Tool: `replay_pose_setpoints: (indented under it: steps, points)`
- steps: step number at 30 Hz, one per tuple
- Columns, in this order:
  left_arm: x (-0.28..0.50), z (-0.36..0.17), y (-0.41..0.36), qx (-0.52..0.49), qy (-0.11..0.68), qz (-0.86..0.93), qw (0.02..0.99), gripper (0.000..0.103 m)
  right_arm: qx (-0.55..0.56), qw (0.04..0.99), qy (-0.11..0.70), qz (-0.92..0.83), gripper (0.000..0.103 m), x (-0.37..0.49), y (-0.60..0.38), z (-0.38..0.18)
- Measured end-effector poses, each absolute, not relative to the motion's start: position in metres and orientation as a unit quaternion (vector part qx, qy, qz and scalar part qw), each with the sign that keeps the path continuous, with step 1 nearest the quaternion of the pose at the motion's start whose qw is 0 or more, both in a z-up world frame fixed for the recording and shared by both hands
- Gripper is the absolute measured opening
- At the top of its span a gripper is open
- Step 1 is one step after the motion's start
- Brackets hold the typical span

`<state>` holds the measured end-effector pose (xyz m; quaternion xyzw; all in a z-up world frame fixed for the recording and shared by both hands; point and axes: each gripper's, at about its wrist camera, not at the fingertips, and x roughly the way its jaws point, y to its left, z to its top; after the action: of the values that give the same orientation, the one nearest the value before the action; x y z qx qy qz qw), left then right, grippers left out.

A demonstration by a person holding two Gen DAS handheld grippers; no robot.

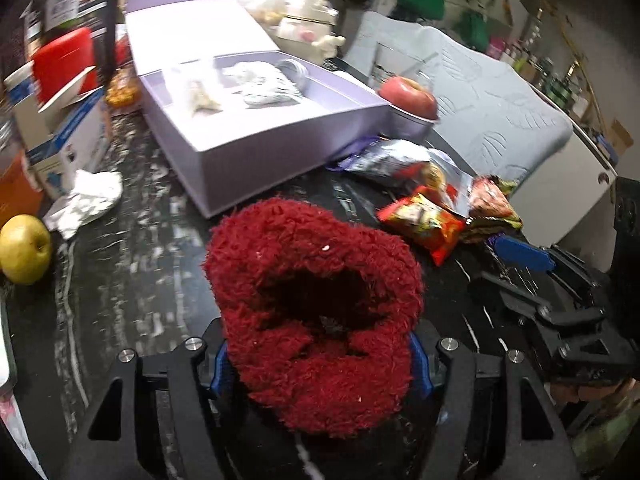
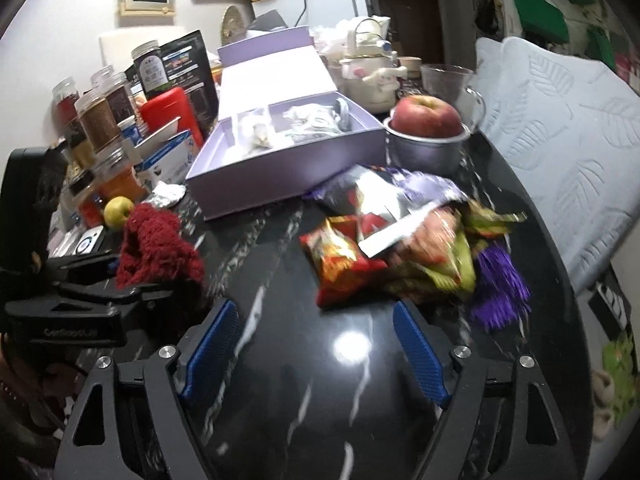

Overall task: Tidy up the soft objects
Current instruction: 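Grasp the red-and-gold snack packet with right gripper while left gripper holds the sock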

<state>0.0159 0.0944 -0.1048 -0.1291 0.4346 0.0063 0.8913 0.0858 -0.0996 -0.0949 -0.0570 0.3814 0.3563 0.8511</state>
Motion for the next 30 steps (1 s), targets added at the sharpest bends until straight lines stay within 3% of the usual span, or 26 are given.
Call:
replay_pose_setpoints:
  steps: [12, 22, 30]
  points:
    - [0.011, -0.099, 0.118, -0.153, 0.418, 0.031, 0.895, 0.066, -0.103, 0.855, 0.376, 0.342, 0.076, 0.121, -0.055, -0.101]
    - [0.016, -0.105, 0.124, -0.163, 0.425, 0.028, 0.890, 0.066, -0.116, 0.835, 0.420, 0.337, 0.071, 0.140, -0.042, -0.122]
    - [0.012, -0.102, 0.120, -0.159, 0.421, 0.030, 0.893, 0.066, -0.113, 0.835, 0.419, 0.338, 0.057, 0.133, -0.042, -0.122]
